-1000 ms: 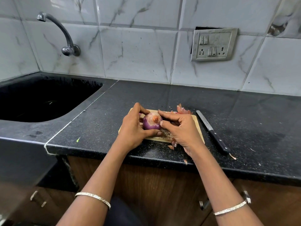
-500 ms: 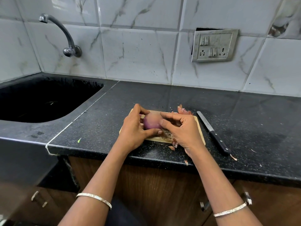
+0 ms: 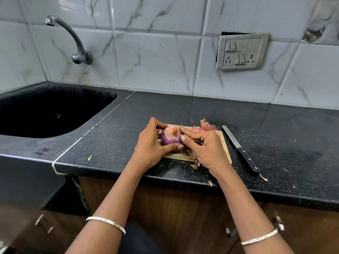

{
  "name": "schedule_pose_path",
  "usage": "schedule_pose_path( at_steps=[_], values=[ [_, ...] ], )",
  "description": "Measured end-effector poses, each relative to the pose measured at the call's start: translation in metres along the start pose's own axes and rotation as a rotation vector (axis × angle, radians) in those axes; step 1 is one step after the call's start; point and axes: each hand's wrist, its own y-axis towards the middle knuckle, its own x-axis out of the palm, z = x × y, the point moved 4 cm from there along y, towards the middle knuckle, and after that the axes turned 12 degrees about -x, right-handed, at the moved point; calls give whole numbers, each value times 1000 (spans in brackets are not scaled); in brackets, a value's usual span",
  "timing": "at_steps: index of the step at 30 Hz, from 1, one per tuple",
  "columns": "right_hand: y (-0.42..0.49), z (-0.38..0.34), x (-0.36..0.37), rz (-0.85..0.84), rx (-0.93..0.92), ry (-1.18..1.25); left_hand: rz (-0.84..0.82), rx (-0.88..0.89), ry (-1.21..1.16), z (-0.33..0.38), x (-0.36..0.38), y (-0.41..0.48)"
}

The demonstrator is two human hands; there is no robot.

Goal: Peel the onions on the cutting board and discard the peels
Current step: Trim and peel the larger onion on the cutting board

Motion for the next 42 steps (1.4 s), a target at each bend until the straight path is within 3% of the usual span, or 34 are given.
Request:
schedule_pose_path(
  at_steps=[32, 42],
  values=[
    [2, 15, -4, 88, -28, -65, -10, 4, 38, -3, 0, 1],
    [4, 7, 1, 97, -181, -132, -58, 12, -78, -3, 0, 1]
  ],
)
